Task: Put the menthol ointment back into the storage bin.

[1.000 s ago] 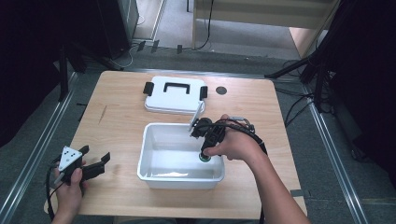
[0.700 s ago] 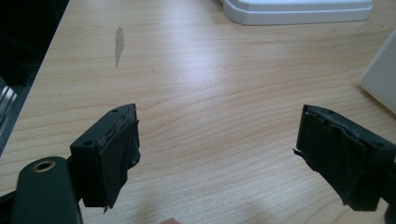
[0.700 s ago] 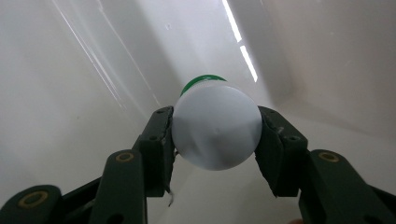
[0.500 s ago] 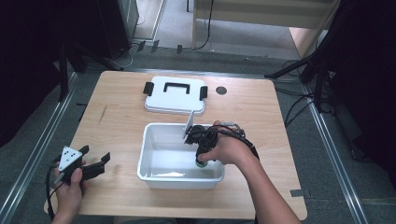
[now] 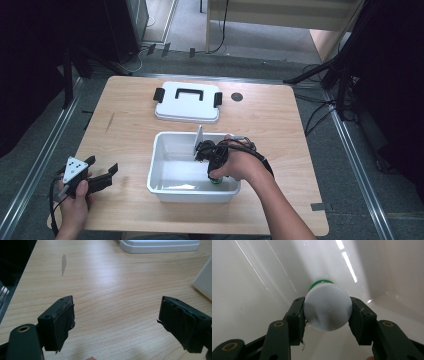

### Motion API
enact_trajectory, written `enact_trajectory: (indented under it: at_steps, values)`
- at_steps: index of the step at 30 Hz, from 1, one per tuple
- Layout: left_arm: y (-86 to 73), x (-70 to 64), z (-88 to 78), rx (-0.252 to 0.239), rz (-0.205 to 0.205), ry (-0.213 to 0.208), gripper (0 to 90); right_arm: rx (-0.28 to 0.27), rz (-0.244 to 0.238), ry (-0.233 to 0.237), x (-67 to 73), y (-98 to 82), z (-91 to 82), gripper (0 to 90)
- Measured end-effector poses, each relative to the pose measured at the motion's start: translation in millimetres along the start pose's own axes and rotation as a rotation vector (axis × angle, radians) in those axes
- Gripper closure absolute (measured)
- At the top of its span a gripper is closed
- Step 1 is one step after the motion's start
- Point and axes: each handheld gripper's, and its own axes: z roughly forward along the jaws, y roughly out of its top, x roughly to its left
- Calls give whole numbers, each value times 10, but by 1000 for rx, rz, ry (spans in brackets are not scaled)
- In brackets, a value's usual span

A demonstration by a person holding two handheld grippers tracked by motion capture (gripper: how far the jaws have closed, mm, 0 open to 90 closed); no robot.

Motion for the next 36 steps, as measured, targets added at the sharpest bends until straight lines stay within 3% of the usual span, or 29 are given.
enact_trajectory:
  at_steps: [18, 27, 36]
  values:
    - [1, 7, -1, 1, -1, -2, 142, 13, -23, -12, 20, 8, 60, 488]
    - [1, 10, -1, 2, -3, -3, 142, -71, -13, -22, 9, -65, -248, 384]
    - [1, 6, 2, -2, -3, -2, 142, -131, -7, -25, -17, -152, -585, 377]
